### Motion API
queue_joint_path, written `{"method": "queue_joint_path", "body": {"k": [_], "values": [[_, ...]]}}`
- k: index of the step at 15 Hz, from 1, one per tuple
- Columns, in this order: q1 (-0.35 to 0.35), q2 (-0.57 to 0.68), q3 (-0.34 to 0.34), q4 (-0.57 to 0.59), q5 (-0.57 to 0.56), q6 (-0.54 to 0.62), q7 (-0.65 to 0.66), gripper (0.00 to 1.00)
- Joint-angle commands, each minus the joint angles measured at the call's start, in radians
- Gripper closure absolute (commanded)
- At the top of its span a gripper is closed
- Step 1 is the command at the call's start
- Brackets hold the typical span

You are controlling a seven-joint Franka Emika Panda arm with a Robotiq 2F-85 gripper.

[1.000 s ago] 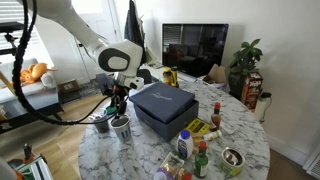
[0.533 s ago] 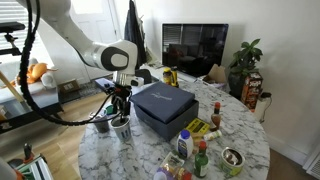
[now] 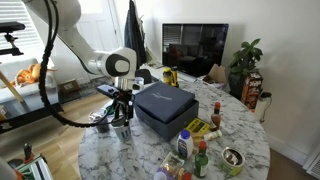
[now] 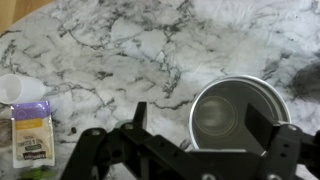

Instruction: Flip the silver cup over then place the plastic cup on it

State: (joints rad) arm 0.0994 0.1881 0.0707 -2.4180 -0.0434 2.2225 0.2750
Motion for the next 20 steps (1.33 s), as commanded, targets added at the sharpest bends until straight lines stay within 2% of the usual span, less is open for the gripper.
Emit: {"method": "queue_joint_path", "body": {"k": [1, 3, 5, 11, 14, 18, 20], "values": [[0.013, 0.076, -0.008, 0.025, -0.022, 0.078, 0.012, 0.0], [0.019, 0.108, -0.014, 0.039, -0.029, 0.1, 0.022, 0.0], [0.029, 0.14, -0.025, 0.06, -0.042, 0.081, 0.049, 0.27], [0.083, 0.191, -0.057, 0.111, -0.101, 0.03, 0.177, 0.76], [0.122, 0.188, -0.077, 0.13, -0.153, -0.033, 0.275, 0.98], [0.165, 0.18, -0.084, 0.172, -0.229, -0.197, 0.427, 0.99], [0.168, 0.198, -0.07, 0.199, -0.248, -0.268, 0.461, 0.98]]}}
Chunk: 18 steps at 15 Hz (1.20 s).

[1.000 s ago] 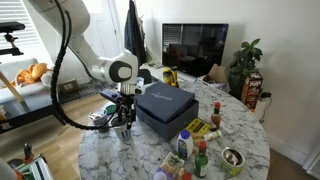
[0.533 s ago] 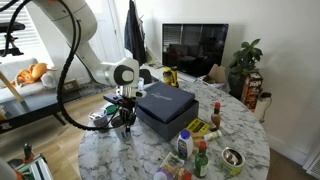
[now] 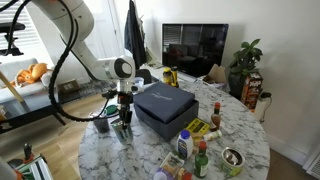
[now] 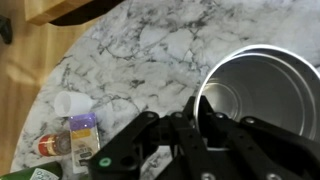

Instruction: Flip the silver cup over then place the plastic cup on it

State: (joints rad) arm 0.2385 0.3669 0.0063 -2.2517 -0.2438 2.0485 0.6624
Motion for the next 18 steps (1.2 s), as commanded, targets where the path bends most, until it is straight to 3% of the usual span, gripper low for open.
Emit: {"method": "queue_joint_path", "body": {"k": [1, 6, 12, 13, 15, 18], "values": [[0.039, 0.036, -0.006, 0.051, -0.067, -0.141, 0.11, 0.98], [0.061, 0.124, -0.006, 0.125, -0.151, -0.273, 0.26, 0.98], [0.055, 0.233, -0.004, 0.209, -0.134, -0.271, 0.29, 0.98], [0.049, 0.235, 0.0, 0.215, -0.13, -0.275, 0.277, 0.69], [0.045, 0.231, 0.007, 0.223, -0.127, -0.256, 0.257, 0.63], [0.045, 0.219, 0.012, 0.222, -0.136, -0.22, 0.227, 0.39]]}}
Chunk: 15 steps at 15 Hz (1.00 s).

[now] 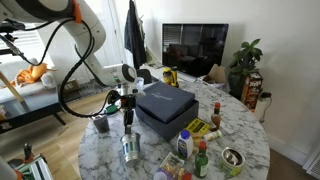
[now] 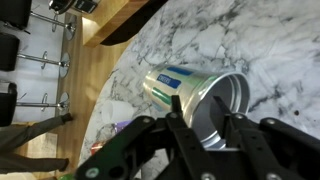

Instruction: Flip the silver cup over then place the plastic cup on it

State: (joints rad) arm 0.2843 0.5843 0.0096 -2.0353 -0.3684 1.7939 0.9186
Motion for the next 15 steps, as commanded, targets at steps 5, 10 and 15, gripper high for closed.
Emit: {"method": "queue_joint_path", "body": {"k": [5, 10, 15], "values": [[0.001, -0.003, 0.003, 0.017, -0.002, 0.07, -0.033, 0.02], [-0.052, -0.141, -0.002, -0.091, 0.072, 0.151, -0.02, 0.0], [-0.136, -0.353, -0.035, -0.281, 0.135, 0.168, -0.035, 0.0]]}}
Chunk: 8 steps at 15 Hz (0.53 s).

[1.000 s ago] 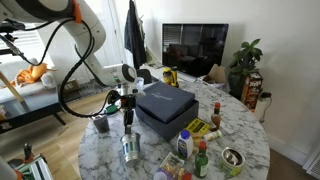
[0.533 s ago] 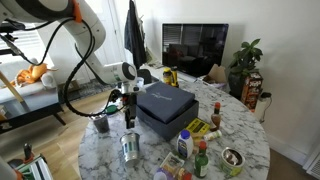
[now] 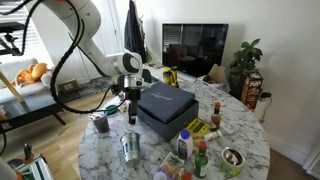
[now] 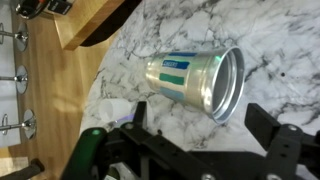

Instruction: Flip the silver cup over then place the plastic cup on it

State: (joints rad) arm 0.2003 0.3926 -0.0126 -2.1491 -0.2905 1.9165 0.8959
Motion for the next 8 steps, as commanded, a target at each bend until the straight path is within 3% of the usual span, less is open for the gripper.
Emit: {"method": "queue_joint_path", "body": {"k": [1, 4, 8], "values": [[-0.076, -0.203, -0.018, -0.209, 0.086, 0.052, -0.017, 0.0], [-0.141, -0.282, -0.043, -0.3, 0.172, 0.099, -0.015, 0.0], [-0.21, -0.312, -0.077, -0.41, 0.267, 0.248, 0.007, 0.0]]}}
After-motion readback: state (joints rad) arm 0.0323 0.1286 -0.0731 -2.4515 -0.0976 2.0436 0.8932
